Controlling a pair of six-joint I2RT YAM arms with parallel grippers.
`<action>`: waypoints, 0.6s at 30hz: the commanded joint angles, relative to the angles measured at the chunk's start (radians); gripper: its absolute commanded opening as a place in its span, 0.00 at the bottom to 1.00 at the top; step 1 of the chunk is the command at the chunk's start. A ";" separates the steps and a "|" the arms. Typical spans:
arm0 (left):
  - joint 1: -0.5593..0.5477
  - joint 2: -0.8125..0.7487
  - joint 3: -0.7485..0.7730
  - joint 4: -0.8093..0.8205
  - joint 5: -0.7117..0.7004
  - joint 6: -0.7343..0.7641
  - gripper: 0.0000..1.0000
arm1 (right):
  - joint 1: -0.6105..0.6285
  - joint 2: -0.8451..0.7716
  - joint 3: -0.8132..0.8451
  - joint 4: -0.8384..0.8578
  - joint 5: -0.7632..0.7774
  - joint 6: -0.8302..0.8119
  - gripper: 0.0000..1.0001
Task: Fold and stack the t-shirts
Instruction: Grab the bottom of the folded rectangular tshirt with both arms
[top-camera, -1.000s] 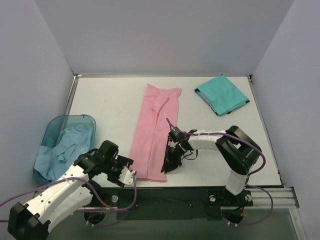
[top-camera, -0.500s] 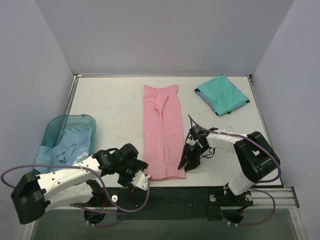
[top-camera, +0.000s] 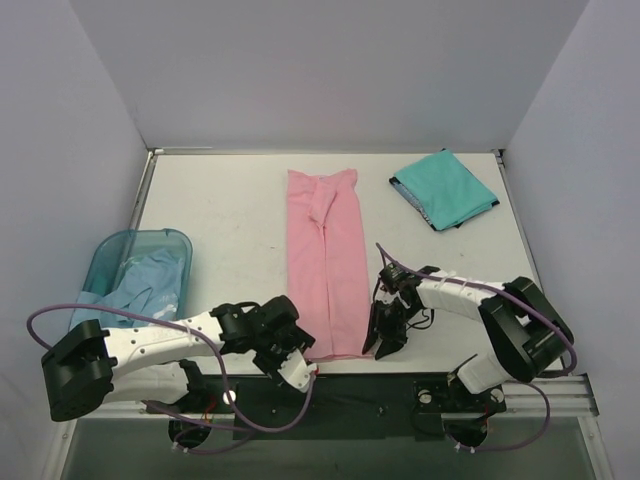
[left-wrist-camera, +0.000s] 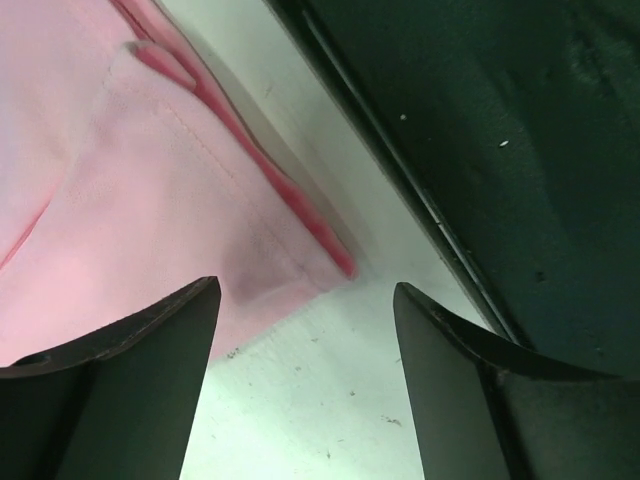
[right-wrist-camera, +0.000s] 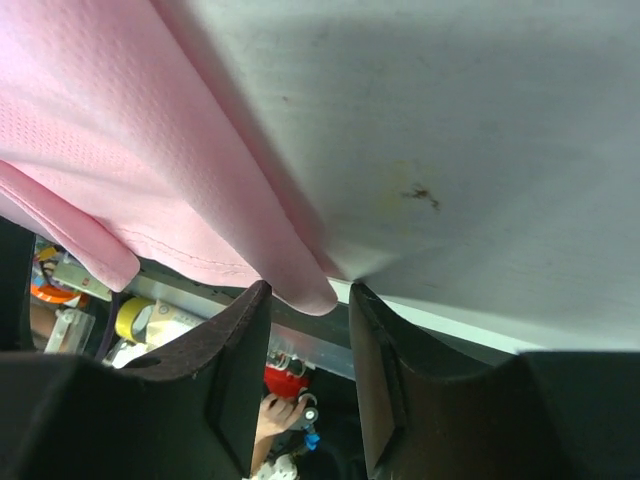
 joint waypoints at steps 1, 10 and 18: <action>-0.003 0.000 -0.029 0.087 -0.072 0.069 0.76 | 0.011 0.068 -0.006 0.048 0.050 0.010 0.31; -0.003 0.020 -0.037 0.067 -0.034 0.080 0.26 | 0.001 0.028 0.001 0.036 0.051 0.001 0.00; -0.001 -0.064 0.052 -0.104 0.057 -0.112 0.00 | 0.107 -0.075 0.040 -0.116 0.080 -0.010 0.00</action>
